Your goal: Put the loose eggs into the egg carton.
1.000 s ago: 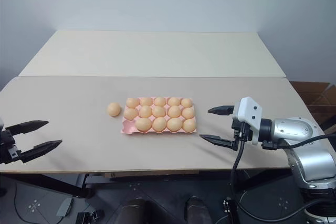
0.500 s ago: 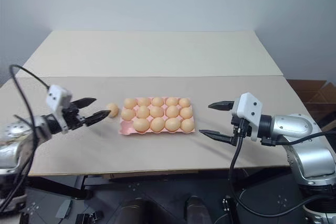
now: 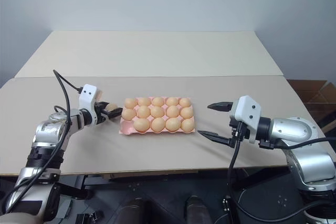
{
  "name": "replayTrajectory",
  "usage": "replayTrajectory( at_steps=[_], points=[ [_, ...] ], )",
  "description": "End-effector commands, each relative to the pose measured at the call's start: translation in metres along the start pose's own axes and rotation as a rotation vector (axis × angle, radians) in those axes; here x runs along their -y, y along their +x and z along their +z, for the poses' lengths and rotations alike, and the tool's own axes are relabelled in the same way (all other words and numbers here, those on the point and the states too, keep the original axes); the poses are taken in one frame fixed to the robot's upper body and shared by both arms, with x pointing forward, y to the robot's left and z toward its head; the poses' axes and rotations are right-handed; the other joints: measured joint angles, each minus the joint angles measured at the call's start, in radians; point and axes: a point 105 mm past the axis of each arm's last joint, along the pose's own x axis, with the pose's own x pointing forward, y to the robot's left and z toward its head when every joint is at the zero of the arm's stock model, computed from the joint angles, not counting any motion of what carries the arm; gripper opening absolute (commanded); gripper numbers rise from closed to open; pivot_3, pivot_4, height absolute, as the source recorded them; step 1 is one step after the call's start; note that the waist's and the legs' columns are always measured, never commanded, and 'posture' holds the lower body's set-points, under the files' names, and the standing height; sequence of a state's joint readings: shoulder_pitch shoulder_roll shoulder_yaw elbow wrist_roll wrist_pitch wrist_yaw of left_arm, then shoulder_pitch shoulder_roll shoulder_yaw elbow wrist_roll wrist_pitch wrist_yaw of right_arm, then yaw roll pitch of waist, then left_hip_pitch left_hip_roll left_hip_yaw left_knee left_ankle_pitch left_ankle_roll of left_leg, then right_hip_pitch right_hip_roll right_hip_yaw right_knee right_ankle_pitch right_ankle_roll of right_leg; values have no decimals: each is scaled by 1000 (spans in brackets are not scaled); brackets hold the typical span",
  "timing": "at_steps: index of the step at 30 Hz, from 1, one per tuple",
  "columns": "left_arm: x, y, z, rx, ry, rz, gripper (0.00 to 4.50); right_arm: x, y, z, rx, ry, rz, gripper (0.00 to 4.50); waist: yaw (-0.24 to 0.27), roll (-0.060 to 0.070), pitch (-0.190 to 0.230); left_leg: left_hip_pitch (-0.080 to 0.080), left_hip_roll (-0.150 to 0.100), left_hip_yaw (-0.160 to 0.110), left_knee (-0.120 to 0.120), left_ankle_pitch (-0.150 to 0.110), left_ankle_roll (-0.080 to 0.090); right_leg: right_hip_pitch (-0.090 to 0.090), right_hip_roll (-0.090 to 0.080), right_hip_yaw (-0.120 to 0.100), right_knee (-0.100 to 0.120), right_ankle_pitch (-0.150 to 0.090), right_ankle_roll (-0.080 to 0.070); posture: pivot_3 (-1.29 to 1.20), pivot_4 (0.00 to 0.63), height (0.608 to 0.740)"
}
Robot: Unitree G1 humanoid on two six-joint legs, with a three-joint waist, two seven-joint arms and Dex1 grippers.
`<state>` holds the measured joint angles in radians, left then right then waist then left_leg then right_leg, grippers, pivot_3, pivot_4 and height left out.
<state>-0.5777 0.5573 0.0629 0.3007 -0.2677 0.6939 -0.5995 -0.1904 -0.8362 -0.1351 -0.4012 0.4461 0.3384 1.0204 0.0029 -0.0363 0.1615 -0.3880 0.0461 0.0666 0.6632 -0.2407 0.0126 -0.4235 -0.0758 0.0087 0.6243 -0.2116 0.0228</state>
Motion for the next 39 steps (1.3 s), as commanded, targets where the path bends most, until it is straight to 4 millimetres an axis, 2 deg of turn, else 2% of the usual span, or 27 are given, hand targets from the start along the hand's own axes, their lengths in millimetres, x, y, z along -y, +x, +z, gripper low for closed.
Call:
replayTrajectory(
  at_steps=[1,4,5,8,11,14,17,20,23,28,33,35,39],
  points=[
    [-1,-2,6,3,17,14,3147,4,-5,14,32,-57,-30,4500,0,0,0,0,0,0,0,0,0,0,0,0,0,0,0,0,150,740],
    [-4,-5,7,18,32,26,2152,5,-4,15,35,-57,-35,4500,0,0,0,0,0,0,0,0,0,0,0,0,0,0,0,0,150,740],
    [-4,-7,8,25,39,19,1969,6,-4,15,36,-58,-37,4500,0,0,0,0,0,0,0,0,0,0,0,0,0,0,0,0,150,740],
    [-3,-18,15,48,91,13,1913,7,-3,16,42,-57,-48,4500,-4,0,0,0,0,0,0,0,0,0,0,0,0,0,0,0,150,740],
    [8,-37,33,112,169,-50,1913,7,-2,16,42,-56,-54,4500,-7,0,0,-1,0,0,0,0,0,-1,0,0,0,0,0,0,150,740],
    [45,-55,43,167,282,-245,1913,6,-1,14,38,-54,-53,4500,-6,0,0,-1,1,0,0,0,0,-1,0,0,0,0,0,0,150,740],
    [69,-60,37,166,328,-361,1913,5,0,13,35,-53,-54,4500,1,0,0,0,0,0,0,0,0,0,-1,0,0,0,0,0,150,740],
    [89,-62,19,120,341,-473,1913,5,0,13,32,-54,-58,4500,1,0,0,0,0,1,0,0,0,0,-1,0,0,0,0,0,150,740],
    [90,-58,11,81,335,-465,2879,5,-1,13,29,-49,-68,4500,2,0,0,0,0,0,0,0,0,0,0,0,0,0,0,0,150,740],
    [87,-57,21,119,338,-432,4479,5,-3,15,35,-50,-85,4500,2,0,0,0,1,0,0,0,0,0,0,0,0,-1,1,0,150,740],
    [70,-75,44,199,373,-366,4479,5,-3,19,46,-55,-88,4500,-1,0,0,0,1,0,0,0,0,-1,0,0,0,-1,1,0,150,740],
    [62,-88,52,232,388,-350,4479,5,-3,19,46,-56,-86,4500,-4,0,0,0,1,0,0,0,0,-1,0,0,0,-1,1,0,150,740],
    [33,-120,56,246,405,-266,4479,5,-2,19,48,-57,-73,4500,-10,0,0,0,1,0,0,0,0,-1,0,1,0,-1,1,0,150,740]
  ],
)
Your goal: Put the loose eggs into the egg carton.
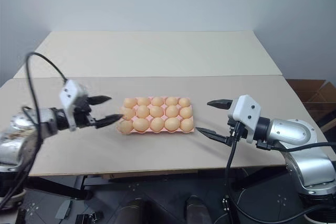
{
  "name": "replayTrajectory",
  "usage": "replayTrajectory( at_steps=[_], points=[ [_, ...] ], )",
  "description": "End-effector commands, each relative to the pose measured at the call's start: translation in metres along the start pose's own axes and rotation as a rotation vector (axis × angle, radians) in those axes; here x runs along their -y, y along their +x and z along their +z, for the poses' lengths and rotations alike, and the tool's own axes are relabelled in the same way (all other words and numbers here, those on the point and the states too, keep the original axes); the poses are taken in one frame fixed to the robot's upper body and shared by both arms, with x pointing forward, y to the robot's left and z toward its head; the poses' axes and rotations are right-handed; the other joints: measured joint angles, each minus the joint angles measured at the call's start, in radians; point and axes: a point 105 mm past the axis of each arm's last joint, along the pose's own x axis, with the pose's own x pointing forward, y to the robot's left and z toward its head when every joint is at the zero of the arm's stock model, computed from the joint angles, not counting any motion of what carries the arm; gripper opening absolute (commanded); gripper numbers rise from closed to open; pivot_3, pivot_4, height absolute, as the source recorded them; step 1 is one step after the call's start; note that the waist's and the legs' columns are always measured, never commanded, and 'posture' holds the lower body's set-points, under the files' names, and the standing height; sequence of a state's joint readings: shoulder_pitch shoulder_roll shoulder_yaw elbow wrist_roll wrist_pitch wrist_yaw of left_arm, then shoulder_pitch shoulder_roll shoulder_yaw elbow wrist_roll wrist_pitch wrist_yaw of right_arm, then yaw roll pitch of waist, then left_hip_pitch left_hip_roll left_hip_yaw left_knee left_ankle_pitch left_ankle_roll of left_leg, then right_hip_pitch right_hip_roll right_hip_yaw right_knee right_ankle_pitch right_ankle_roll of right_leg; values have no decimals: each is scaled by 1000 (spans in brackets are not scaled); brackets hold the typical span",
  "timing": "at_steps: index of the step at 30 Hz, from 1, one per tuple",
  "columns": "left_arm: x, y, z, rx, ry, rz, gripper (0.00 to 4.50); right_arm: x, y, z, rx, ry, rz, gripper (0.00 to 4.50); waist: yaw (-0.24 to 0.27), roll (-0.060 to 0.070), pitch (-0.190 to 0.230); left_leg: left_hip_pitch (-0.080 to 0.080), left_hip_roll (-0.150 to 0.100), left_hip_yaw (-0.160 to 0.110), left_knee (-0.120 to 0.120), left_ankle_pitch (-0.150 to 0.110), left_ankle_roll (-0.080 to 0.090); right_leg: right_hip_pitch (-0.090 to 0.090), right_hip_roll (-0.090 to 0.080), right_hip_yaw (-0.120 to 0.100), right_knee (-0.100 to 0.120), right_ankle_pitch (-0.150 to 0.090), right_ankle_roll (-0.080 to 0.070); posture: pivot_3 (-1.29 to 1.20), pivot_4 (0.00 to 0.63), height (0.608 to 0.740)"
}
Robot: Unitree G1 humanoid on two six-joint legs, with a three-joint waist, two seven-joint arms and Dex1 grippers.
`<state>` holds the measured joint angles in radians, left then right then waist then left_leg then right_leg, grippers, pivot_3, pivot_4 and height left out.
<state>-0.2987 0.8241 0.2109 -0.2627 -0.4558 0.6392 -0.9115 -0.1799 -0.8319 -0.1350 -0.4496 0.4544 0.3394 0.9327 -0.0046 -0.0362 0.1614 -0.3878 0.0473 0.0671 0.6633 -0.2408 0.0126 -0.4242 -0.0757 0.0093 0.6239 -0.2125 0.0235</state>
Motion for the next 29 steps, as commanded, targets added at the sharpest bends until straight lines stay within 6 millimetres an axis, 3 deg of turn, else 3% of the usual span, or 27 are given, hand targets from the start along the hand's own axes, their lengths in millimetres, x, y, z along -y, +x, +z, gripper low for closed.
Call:
replayTrajectory(
  at_steps=[1,7,11,17,29],
  points=[
    [-12,-38,12,43,48,60,4479,4,-4,11,28,-32,-4,4500,-5,0,0,0,0,0,0,0,0,0,0,0,0,0,0,0,150,740],
    [-11,-108,-15,-15,37,133,4479,4,-6,10,32,-29,32,4500,-9,0,0,0,2,1,0,0,0,-1,0,0,0,-1,-2,0,150,740],
    [3,-135,-27,-6,-25,132,4479,4,-12,6,36,-12,64,4500,-1,0,0,1,2,1,0,0,0,-1,-1,-1,1,-8,-6,0,150,740],
    [19,-137,-27,13,-77,147,4479,2,-20,-8,12,21,87,4500,16,0,0,2,2,1,0,0,0,0,-1,-1,1,-9,-5,0,150,740],
    [31,-135,-25,8,-89,148,4479,6,-14,-8,15,24,97,4500,5,0,0,2,2,2,0,0,0,0,0,0,2,-9,-6,0,150,740]
  ],
)
